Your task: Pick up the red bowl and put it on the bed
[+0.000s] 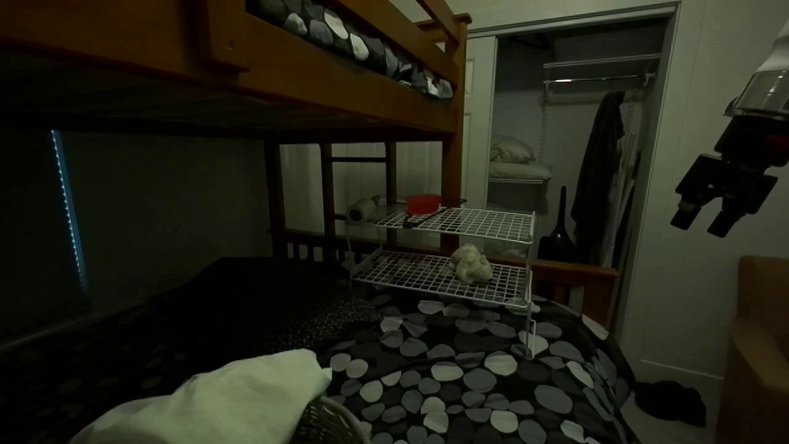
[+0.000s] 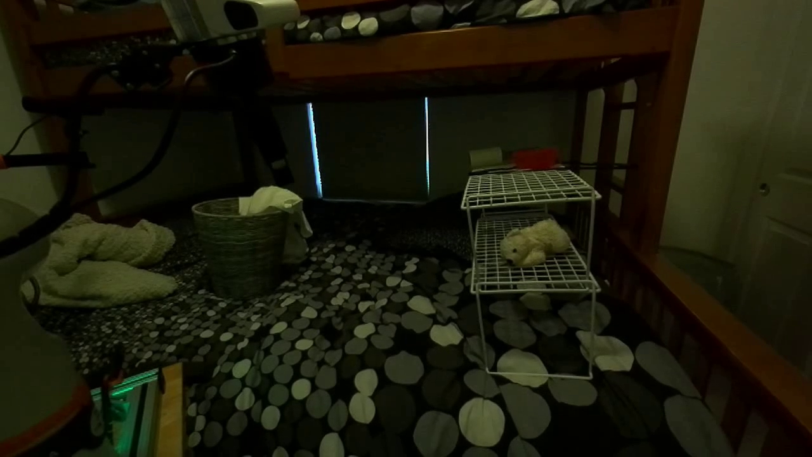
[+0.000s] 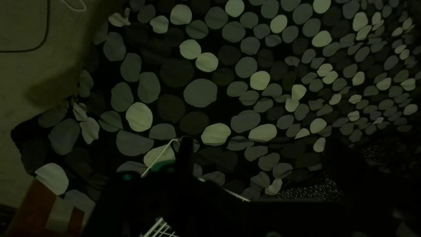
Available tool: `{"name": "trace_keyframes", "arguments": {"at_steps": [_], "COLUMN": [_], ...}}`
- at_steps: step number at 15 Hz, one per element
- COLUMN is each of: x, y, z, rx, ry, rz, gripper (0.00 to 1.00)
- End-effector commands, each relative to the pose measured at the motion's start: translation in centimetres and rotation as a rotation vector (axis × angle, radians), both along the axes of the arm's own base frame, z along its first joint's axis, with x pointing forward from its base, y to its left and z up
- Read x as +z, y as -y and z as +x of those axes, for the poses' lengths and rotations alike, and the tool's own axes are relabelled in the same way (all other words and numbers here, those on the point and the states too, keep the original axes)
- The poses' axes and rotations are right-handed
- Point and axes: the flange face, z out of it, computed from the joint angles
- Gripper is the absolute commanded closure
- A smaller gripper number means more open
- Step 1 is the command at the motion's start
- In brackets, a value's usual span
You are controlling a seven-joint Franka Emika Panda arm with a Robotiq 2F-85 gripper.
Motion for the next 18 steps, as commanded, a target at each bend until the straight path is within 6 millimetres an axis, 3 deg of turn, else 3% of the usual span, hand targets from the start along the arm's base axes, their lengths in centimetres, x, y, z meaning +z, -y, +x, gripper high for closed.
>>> {"name": "trace_keyframes", "arguments": {"at_steps": [1, 5, 7, 9, 11, 12, 15, 18], "x": [0.3, 1.3, 2.7, 3.2, 3.4, 3.4, 3.1, 3.2], "y": [1.7, 9.7, 13.4, 15.5, 16.0, 15.3, 15.7, 15.8], "z": [1.3, 5.5, 7.4, 10.3, 12.9, 9.8, 13.1, 13.4], "rx": [-0.112, -0.227, -0.238, -0.237, -0.233, -0.238, -0.220, -0.220], "ry": [0.015, 0.107, 0.099, 0.068, 0.028, 0.078, 0.040, 0.038], "rz": [-0.004, -0.036, -0.146, -0.259, -0.352, -0.275, -0.328, -0.333], "gripper": [0.00, 0.00, 0.00, 0.00, 0.00, 0.00, 0.00, 0.00]}}
